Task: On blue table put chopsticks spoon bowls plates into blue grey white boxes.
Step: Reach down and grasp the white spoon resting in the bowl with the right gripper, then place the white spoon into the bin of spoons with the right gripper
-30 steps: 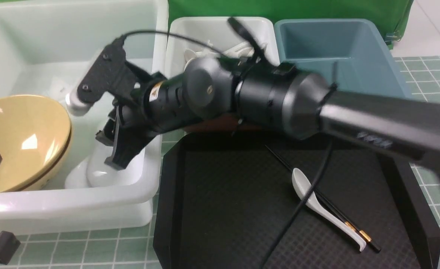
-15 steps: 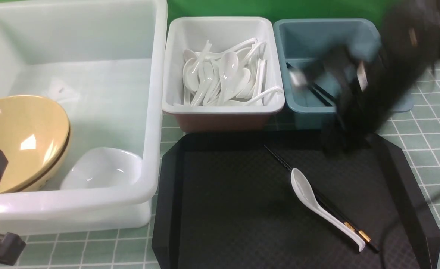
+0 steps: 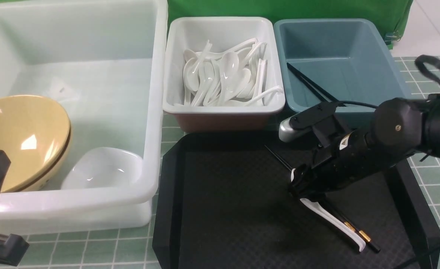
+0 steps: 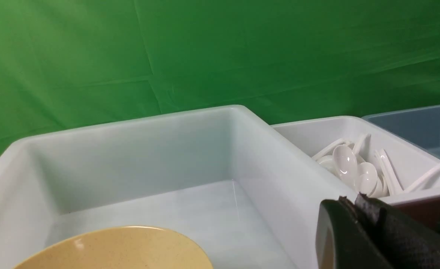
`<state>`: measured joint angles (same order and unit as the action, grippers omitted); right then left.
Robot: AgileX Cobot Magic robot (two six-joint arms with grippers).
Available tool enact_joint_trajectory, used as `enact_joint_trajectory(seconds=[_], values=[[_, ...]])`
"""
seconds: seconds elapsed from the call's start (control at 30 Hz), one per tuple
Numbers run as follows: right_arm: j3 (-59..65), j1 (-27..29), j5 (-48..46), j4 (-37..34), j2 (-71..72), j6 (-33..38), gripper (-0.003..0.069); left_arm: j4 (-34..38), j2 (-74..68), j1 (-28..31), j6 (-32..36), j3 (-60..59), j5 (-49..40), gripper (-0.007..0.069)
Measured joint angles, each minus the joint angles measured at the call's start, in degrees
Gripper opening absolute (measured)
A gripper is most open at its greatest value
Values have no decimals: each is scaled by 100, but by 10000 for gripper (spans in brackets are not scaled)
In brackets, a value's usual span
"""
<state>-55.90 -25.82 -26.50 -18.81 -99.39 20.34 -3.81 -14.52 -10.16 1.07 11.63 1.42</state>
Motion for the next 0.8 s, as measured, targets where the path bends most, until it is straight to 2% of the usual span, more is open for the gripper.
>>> enact_joint_trajectory(seconds=[0.1,0.23,0.27,0.3,0.5,0.57,0.7,0.8], values=[[2,-11,9,-215,-192,75,315,0,0,0,0,0,14,4],[-5,-94,13,-354,-206,125,178,0,0,0,0,0,19,4],[-69,-140,-82,-403,-137,184,115,0,0,0,0,0,19,4],[-94,-166,-136,-421,-96,214,99,0,0,0,0,0,20,4],[-841,-435,-311,-474,527,378,92,0,0,0,0,0,52,4],[-1211,-526,87,-487,644,592,92,0,0,0,0,0,64,4],[-2326,-688,1535,-543,301,1129,92,0,0,0,14,0,115,4],[-3398,-663,1879,-577,-414,1132,96,0,0,0,14,0,120,4]])
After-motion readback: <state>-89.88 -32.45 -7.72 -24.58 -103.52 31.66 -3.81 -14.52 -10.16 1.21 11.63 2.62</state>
